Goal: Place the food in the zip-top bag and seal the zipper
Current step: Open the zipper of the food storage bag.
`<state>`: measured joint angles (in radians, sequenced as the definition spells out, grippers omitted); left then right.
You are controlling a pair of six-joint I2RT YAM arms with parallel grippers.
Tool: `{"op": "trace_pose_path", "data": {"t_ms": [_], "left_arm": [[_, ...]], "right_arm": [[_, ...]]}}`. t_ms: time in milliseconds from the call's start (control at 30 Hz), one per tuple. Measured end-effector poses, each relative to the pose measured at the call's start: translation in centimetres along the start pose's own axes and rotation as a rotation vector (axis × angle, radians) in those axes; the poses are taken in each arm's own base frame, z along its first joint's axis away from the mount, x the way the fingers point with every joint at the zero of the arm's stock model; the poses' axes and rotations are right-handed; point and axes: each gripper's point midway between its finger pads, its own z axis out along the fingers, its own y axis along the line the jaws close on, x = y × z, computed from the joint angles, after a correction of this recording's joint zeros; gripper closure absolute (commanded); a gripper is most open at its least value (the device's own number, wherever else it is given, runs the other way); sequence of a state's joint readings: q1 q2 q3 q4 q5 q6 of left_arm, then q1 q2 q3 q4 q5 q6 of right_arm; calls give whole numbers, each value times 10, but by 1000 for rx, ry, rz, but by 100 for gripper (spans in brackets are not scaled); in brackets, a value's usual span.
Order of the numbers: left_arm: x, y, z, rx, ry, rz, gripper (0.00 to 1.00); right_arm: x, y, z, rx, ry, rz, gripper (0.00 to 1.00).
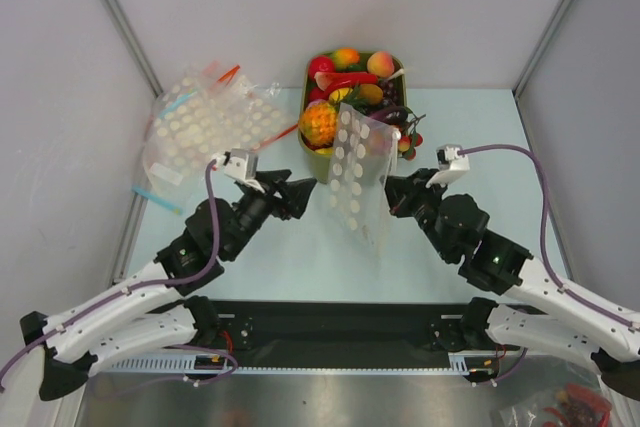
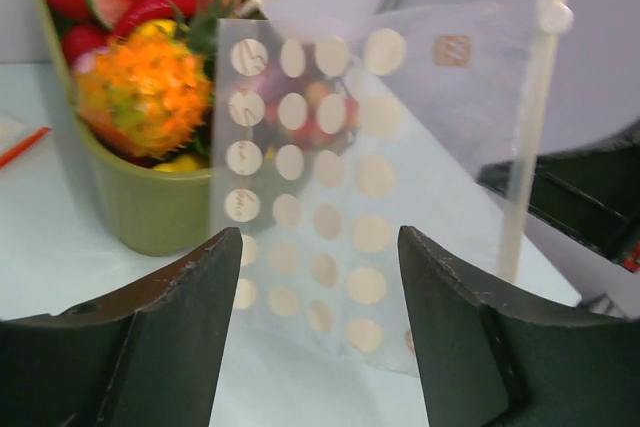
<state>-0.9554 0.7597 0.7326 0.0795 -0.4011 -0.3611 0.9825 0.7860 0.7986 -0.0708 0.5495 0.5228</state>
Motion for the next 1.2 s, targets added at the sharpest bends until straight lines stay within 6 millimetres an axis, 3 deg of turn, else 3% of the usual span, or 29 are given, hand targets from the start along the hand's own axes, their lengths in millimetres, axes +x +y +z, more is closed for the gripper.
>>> {"op": "trace_pose_path", "data": {"t_ms": [200, 333, 600, 867, 1200], "left_arm": [[48, -39, 18, 169, 159, 56, 36], [71, -61, 13, 263, 229, 100, 37], [63, -86, 13, 351, 216, 136, 39], [83, -88, 25, 322, 269, 182, 43], [81, -91, 25, 301, 272, 223, 31]], "right_arm": [[37, -1, 15, 30, 93, -31, 100], [54, 8, 14, 15, 137, -45, 100], [58, 16, 12, -5, 142, -32, 100], [67, 21, 11, -17, 164, -44, 100], [61, 15, 12, 20, 133, -46, 100]]}}
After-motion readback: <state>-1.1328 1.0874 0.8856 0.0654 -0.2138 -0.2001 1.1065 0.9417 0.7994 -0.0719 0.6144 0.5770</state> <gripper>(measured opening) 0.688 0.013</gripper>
